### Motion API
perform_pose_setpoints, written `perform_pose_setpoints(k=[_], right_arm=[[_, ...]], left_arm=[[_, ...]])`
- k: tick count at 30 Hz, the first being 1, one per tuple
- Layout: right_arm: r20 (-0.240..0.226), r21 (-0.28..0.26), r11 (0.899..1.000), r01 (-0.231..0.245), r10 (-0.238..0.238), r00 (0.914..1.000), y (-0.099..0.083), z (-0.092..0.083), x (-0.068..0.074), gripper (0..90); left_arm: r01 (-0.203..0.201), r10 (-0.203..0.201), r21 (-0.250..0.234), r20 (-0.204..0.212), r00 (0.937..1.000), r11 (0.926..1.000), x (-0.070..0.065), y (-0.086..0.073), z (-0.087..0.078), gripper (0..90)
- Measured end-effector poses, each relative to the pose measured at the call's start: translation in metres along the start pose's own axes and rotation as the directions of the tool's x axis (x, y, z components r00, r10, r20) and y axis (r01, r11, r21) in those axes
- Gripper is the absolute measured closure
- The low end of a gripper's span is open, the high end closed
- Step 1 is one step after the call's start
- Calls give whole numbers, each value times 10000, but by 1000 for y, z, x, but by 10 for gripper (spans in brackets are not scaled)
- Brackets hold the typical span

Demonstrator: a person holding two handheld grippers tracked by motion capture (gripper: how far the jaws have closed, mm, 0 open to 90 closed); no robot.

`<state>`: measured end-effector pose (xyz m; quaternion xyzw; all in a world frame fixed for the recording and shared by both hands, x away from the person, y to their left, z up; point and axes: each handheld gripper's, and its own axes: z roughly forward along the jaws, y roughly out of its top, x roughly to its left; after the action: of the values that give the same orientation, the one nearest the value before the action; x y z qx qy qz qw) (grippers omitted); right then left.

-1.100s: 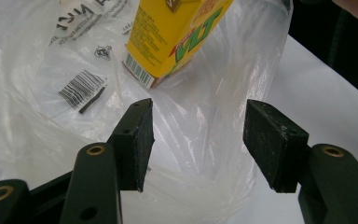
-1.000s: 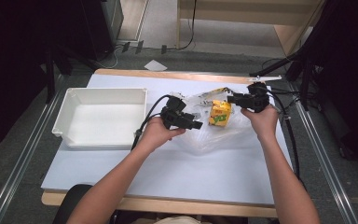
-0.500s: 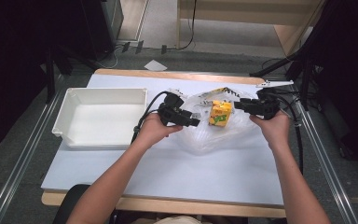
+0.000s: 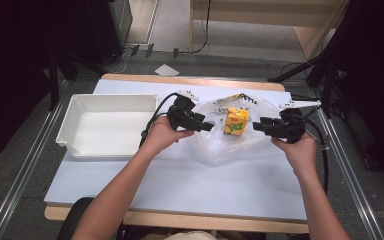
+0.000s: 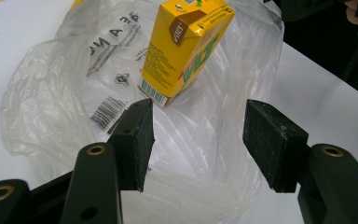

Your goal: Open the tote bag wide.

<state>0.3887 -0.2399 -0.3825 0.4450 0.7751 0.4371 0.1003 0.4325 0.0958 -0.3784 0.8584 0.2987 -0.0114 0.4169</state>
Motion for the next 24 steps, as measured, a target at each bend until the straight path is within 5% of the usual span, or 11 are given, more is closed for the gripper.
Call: perform_pose_setpoints(k=[24], right_arm=[[-483, 50, 9993, 363, -360, 9982, -54, 6, 40, 595]], left_arm=[[-584, 583, 53, 144, 9982, 9983, 1, -1, 3, 429]])
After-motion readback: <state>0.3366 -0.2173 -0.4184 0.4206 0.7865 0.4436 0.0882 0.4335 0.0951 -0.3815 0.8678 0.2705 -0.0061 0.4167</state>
